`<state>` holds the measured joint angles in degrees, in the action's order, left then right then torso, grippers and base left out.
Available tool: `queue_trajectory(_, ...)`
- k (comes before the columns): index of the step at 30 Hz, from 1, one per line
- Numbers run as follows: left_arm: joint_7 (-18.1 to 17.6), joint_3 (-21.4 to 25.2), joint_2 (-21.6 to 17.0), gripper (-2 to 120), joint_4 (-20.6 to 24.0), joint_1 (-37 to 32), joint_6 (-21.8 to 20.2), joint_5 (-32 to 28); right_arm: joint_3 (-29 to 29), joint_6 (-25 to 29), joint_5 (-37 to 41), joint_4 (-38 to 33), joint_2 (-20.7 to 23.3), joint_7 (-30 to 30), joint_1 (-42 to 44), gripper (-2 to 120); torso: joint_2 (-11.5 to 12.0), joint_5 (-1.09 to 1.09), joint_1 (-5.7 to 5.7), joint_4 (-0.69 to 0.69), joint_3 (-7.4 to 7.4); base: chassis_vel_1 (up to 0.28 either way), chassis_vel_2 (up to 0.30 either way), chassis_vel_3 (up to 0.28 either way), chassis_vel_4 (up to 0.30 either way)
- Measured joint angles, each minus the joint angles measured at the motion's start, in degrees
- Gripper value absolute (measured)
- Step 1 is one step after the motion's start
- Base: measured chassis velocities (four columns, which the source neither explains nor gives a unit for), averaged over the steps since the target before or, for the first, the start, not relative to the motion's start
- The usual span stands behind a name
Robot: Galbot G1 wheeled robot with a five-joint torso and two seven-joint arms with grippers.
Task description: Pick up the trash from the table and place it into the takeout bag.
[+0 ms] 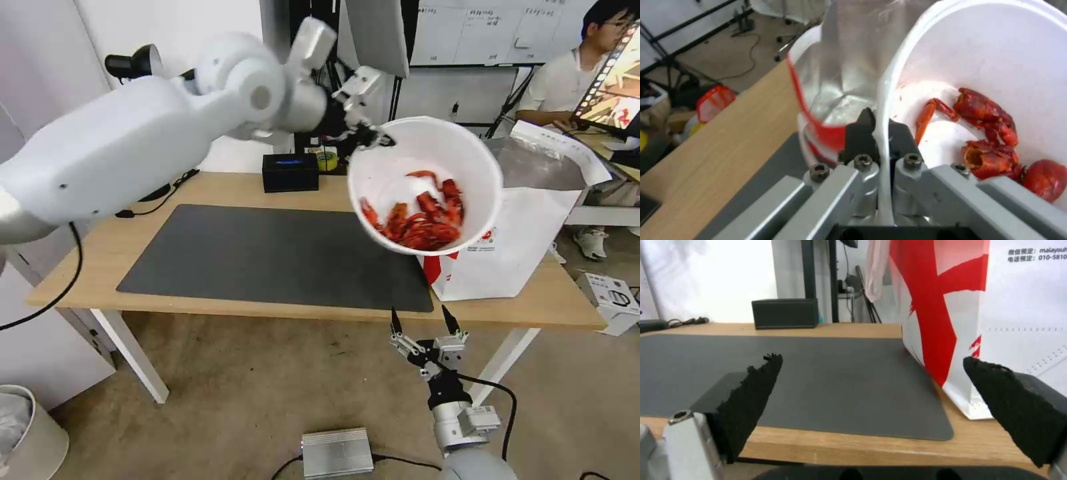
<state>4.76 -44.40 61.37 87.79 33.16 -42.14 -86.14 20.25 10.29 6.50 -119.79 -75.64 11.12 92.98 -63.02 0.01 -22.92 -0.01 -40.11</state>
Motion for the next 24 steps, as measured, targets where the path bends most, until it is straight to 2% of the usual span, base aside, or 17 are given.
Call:
queue_trajectory(7,-1.1,2.1,6.3,0,-5.6,0.1,0.0,0.0,0.0,0.0,0.0,0.0,0.0,0.0,0.0,100,0.0,-0.01,0.00,0.01,0.00,0.000,0.000,0.000,0.000)
queue_trajectory(12,-1.6,2.4,8.1,0,-7.2,0.3,0.0,0.0,0.0,0.0,0.0,0.0,0.0,0.0,0.0,100,0.0,0.00,0.00,0.00,0.00,0.000,0.000,0.000,0.000)
queue_trajectory(13,-2.5,2.6,9.1,0,-8.1,0.5,0.0,-0.5,0.0,0.0,0.0,0.0,0.0,0.0,0.0,100,0.0,0.00,0.00,0.01,0.00,0.000,0.000,0.000,0.000)
queue_trajectory(14,-5.1,3.2,10.3,0,-9.1,0.5,0.0,-2.7,0.0,0.0,0.0,0.0,0.0,0.0,0.0,100,0.0,-0.01,0.00,0.01,0.00,0.000,0.000,0.000,0.000)
queue_trajectory(15,-5.1,3.2,10.3,0,-9.1,0.5,0.0,-2.7,0.0,0.0,0.0,0.0,0.0,0.0,0.0,100,0.0,-0.01,0.00,0.01,0.00,0.000,0.000,0.000,0.000)
queue_trajectory(16,-8.5,3.8,11.6,0,-10.1,0.5,0.0,-5.1,0.0,0.0,0.0,0.0,0.0,0.0,0.0,100,0.0,-0.01,0.00,0.01,0.00,0.000,0.000,0.000,0.000)
queue_trajectory(17,-8.6,3.9,11.7,0,-10.2,0.5,0.0,-5.2,0.0,0.0,0.0,0.0,0.0,0.0,0.0,100,0.0,-0.01,0.00,0.01,0.00,0.000,0.000,0.000,0.000)
queue_trajectory(18,-10.6,4.2,12.9,0,-11.3,0.4,0.0,-6.2,0.0,0.0,0.0,0.0,0.0,0.0,0.0,100,0.0,-0.01,0.00,0.00,0.00,0.000,0.000,0.000,0.000)
queue_trajectory(24,-13.7,4.8,16.7,0,-14.8,0.3,0.0,-6.7,0.0,0.0,0.0,0.0,0.0,0.0,0.0,100,0.0,-0.02,0.00,0.02,0.00,0.000,0.000,0.000,0.000)
